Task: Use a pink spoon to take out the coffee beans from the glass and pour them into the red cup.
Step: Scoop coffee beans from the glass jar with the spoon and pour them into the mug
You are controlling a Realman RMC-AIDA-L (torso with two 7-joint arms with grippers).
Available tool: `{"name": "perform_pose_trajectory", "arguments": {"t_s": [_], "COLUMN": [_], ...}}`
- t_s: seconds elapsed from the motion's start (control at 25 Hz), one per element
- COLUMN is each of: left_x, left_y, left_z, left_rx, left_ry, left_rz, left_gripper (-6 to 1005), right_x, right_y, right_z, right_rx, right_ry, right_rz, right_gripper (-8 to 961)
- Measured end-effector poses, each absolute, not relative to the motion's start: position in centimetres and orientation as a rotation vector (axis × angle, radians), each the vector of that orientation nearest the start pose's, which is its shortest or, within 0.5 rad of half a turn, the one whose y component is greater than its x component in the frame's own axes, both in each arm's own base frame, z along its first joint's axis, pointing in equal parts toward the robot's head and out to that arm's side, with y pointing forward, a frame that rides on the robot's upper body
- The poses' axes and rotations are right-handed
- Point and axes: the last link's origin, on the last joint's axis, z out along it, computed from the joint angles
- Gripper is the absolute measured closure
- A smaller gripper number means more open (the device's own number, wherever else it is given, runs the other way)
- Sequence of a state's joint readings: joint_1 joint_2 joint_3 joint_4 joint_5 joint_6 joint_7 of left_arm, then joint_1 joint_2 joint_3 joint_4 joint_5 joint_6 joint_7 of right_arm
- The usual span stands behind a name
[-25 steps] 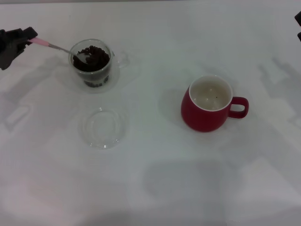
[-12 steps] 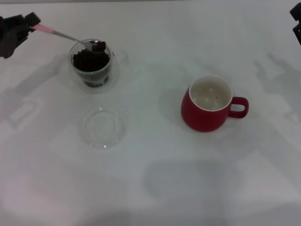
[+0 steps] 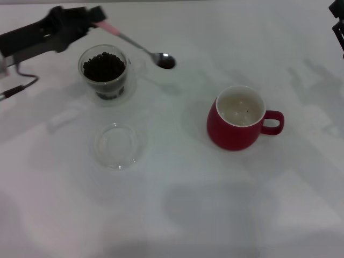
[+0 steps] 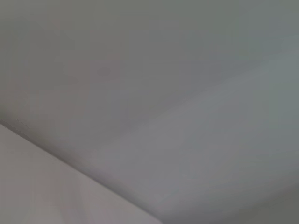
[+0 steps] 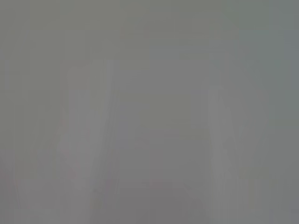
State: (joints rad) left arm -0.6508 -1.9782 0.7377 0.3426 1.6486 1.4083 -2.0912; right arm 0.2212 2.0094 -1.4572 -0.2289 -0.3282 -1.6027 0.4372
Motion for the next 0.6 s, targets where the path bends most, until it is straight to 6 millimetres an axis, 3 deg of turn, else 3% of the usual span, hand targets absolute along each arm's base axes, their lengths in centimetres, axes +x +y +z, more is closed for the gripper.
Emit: {"name": "perform_pose_trajectory", "arguments": {"t_s": [0.28, 0.6], "left_x": [-20.1, -18.1], "left_y": [38.6, 39.0], "left_z": [-1.4, -2.5], "left_rx": [-2.404, -2.499], "left_ry": [-1.718, -1.673], "left_rz": [-1.134, -1.071], "left_gripper": [860, 857], "right_x": [32.5, 32.7], "right_y": [26.1, 26.0], "right_z": [3.7, 3.8], "right_rx": [-1.748, -1.729], "right_ry": [0.266, 0.275], "right_rz": [1.033, 1.031], "right_gripper": [503, 503]}}
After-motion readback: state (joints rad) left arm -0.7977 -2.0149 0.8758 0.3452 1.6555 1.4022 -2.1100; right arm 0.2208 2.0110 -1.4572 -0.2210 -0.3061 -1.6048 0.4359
